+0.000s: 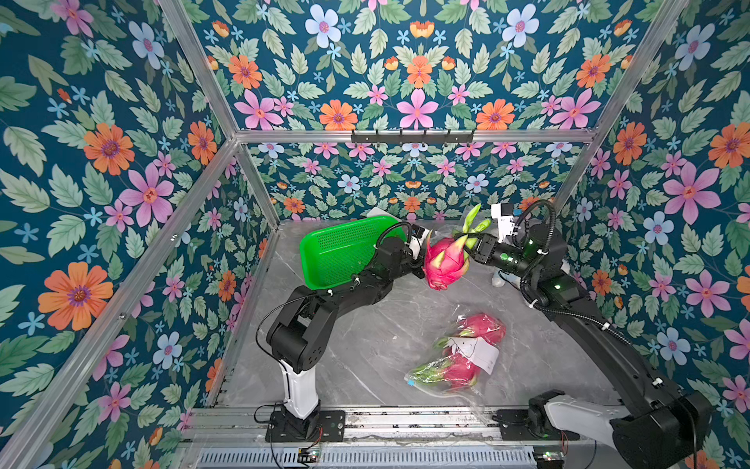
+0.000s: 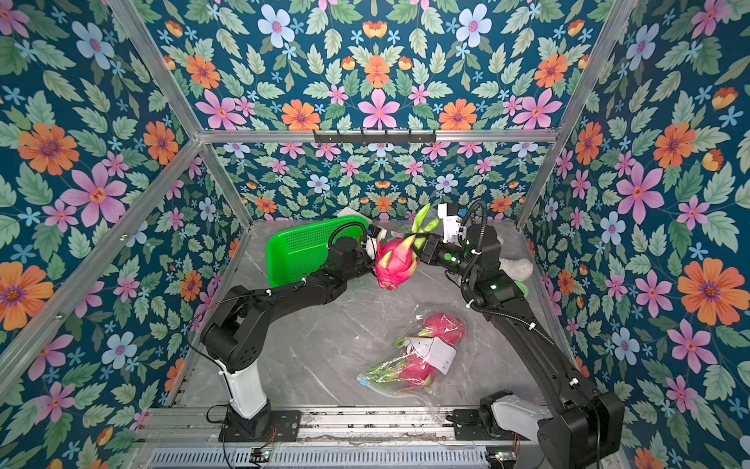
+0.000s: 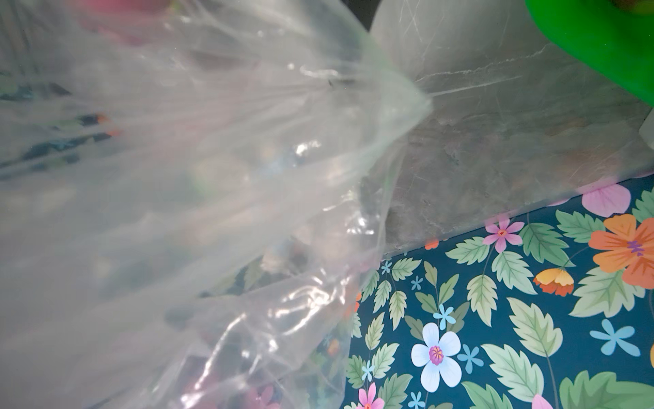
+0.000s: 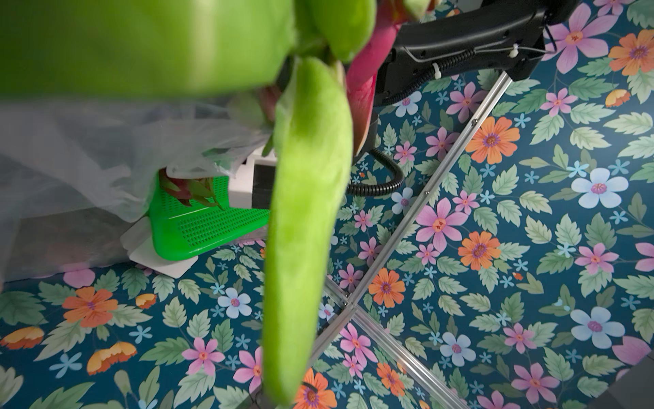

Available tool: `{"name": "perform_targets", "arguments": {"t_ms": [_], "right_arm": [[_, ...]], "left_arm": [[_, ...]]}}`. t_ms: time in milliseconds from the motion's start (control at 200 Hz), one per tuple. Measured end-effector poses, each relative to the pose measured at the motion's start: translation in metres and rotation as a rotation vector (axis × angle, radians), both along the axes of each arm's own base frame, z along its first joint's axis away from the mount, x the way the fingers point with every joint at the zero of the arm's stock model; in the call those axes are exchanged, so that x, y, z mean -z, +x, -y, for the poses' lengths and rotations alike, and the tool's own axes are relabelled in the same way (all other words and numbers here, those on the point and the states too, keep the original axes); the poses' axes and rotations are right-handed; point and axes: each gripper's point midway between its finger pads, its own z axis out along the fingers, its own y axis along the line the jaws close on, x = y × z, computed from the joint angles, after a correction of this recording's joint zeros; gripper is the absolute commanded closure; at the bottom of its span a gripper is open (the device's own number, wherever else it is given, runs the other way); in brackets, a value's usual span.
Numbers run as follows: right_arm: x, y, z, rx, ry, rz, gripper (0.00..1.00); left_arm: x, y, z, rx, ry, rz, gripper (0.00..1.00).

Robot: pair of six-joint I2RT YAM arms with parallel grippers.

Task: Open the zip-top bag and take out the dragon fruit
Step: Place the zipper food storage bag at the center of the board.

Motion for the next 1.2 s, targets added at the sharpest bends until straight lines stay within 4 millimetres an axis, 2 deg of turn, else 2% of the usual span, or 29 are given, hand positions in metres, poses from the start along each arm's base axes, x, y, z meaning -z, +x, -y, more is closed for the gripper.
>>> {"name": "perform_targets", "arguments": {"t_ms": [245,420,505,600,765,885,1005,1200], "right_arm": [[0.028,0.0,-0.01,-0.065,-0.061,-0.054,1.0],[0.041,-0.007,-0.029,-0.131,-0.124,-0.066,1.0],[0.04,-0.008,-0.038,-0.154,-0.139,-0.05,1.0],[0.034,-0.004,-0.04,-0.149,-0.155,-0.002,1.0],[0.025,0.003,-0.044,-0.159,-0.178,0.067,1.0],[0.022,-0.002,-0.046,-0.197,-0.202,0.089,1.0],[0.033,-0.017,-0.043,-0.242,-0.243,0.079,1.0],[0.052,-0.049,-0.034,-0.291,-0.263,0.053,1.0]], "left_arm": [[-0.004,0.0,0.0,0.009,0.013,-0.019,1.0],[-0.01,0.004,0.006,0.017,0.016,-0.025,1.0],[-0.008,0.003,0.018,0.037,0.024,-0.03,1.0],[0.0,-0.01,0.038,0.088,0.041,-0.048,1.0],[0.012,-0.021,0.043,0.119,0.061,-0.075,1.0],[0.014,-0.012,0.037,0.084,0.076,-0.063,1.0],[0.011,-0.001,0.027,0.047,0.078,-0.056,1.0],[0.006,0.046,-0.002,-0.076,0.064,-0.071,1.0]]}}
